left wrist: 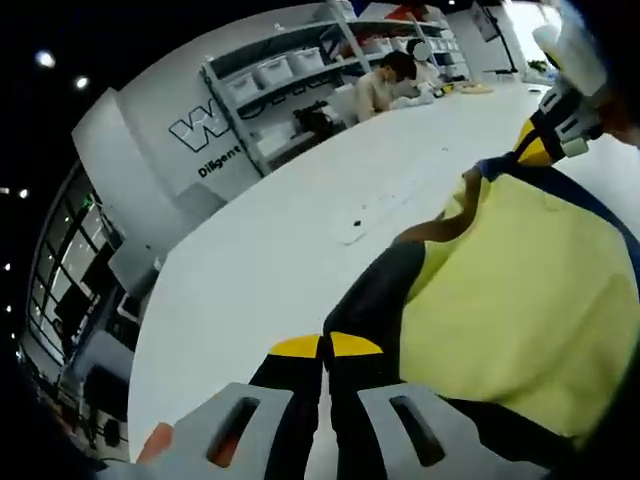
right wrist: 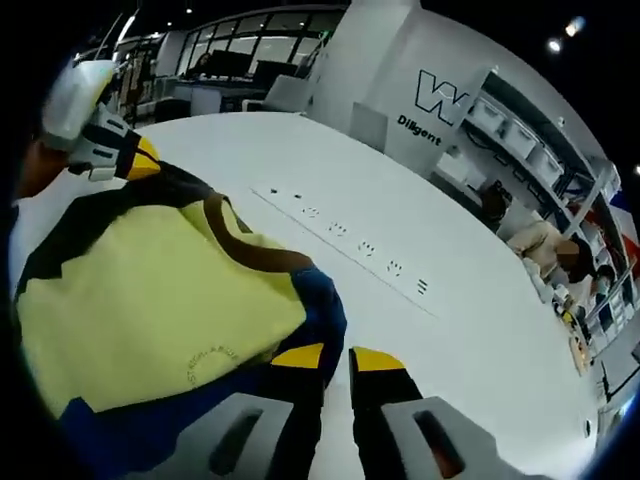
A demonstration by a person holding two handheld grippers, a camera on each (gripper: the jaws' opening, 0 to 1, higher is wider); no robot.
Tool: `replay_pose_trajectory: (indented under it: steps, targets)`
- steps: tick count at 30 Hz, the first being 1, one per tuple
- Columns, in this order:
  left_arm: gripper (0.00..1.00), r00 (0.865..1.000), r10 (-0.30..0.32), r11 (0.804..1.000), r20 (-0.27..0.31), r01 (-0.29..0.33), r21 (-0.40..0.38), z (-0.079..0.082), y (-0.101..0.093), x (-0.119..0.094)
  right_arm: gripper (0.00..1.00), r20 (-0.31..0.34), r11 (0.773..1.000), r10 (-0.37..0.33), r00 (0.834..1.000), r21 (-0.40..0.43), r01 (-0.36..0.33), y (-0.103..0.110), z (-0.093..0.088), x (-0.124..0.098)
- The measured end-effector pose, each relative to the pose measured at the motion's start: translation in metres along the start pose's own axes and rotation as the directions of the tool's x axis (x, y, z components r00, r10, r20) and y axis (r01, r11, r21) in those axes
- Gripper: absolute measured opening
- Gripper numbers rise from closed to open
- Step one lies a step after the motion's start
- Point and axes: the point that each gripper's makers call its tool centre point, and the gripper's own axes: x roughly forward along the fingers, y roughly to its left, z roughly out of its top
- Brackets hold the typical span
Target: Fold the garment on the visible template until the final outline fits inside the template.
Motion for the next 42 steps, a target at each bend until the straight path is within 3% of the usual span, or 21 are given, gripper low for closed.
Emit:
replay_pose_trajectory:
  steps: [6, 9, 12, 15, 17, 18, 22, 24, 25, 27, 32, 33, 35, 37, 39, 42]
  targets:
    - [0.0, 0.998, -0.013, 0.997, 0.06, 0.018, -0.078, 0.012, -0.002, -0.016, 0.02, 0.041, 0.999, 0.039, 0.998, 0.035, -0.041, 0.005, 0.01, -0.015]
    - [0.04, 0.998, -0.063, 0.969, 0.02, 0.066, -0.237, 0.005, -0.009, -0.018, 0.01, 0.051, 0.995, 0.078, 0.996, 0.066, -0.081, 0.019, 0.009, -0.019]
    - [0.12, 1.0, 0.009, 0.976, -0.007, -0.01, -0.218, -0.001, 0.007, -0.021, 0.01, 0.062, 0.992, 0.109, 0.992, 0.06, -0.113, 0.036, 0.01, -0.022]
    - [0.1, 0.999, 0.036, 0.974, -0.012, -0.038, -0.222, -0.003, 0.015, -0.026, 0.01, 0.067, 0.988, 0.15, 0.986, 0.031, -0.153, 0.054, 0.011, -0.021]
    - [0.06, 1.0, 0.016, 0.97, 0.012, -0.013, -0.243, 0.003, 0.009, -0.03, 0.01, 0.066, 0.986, 0.163, 0.984, 0.022, -0.164, 0.061, 0.012, -0.018]
    - [0.0, 0.999, -0.017, 0.968, 0.037, 0.025, -0.25, 0.008, -0.001, -0.031, 0.01, 0.069, 0.985, 0.17, 0.983, 0.025, -0.172, 0.066, 0.014, -0.017]
    - [0.01, 0.989, -0.122, 0.97, 0.089, 0.138, -0.201, 0.024, -0.039, -0.033, 0.0, 0.073, 0.973, 0.223, 0.972, 0.049, -0.226, 0.089, 0.019, -0.012]
    - [0.01, 0.977, -0.185, 0.964, 0.109, 0.202, -0.172, 0.03, -0.068, -0.032, 0.0, 0.042, 0.965, 0.26, 0.965, 0.013, -0.26, 0.108, 0.016, -0.009]
    - [0.01, 0.974, -0.195, 0.963, 0.111, 0.212, -0.168, 0.031, -0.072, -0.032, 0.0, 0.037, 0.964, 0.265, 0.964, 0.008, -0.265, 0.111, 0.016, -0.008]
    - [0.01, 0.961, -0.271, 0.948, 0.06, 0.277, -0.157, 0.019, -0.098, -0.031, 0.0, 0.013, 0.958, 0.287, 0.958, -0.012, -0.287, 0.124, 0.009, -0.005]
    - [0.01, 0.965, -0.258, 0.961, -0.037, 0.253, -0.107, -0.007, -0.104, -0.029, 0.0, -0.008, 0.959, 0.283, 0.959, 0.001, -0.283, 0.125, -0.003, -0.005]
    - [0.01, 0.969, -0.234, 0.97, -0.083, 0.228, -0.081, -0.016, -0.1, -0.029, 0.0, -0.017, 0.959, 0.284, 0.959, 0.006, -0.284, 0.123, -0.005, -0.005]
    - [0.01, 0.962, -0.251, 0.966, -0.104, 0.243, -0.085, -0.026, -0.1, -0.03, 0.0, -0.031, 0.961, 0.275, 0.961, 0.019, -0.274, 0.119, -0.009, -0.004]
    - [0.01, 0.968, -0.247, 0.967, -0.051, 0.243, -0.07, -0.019, -0.098, -0.025, 0.0, -0.043, 0.968, 0.25, 0.967, 0.013, -0.25, 0.112, -0.012, -0.003]
    - [0.01, 0.968, -0.243, 0.968, -0.058, 0.239, -0.075, -0.018, -0.094, -0.024, 0.0, -0.036, 0.966, 0.258, 0.965, 0.012, -0.258, 0.11, -0.011, -0.006]
    - [0.01, 0.97, -0.237, 0.968, -0.062, 0.23, -0.095, -0.019, -0.091, -0.027, 0.01, 0.035, 0.969, 0.241, 0.97, 0.046, -0.243, 0.102, 0.005, -0.021]
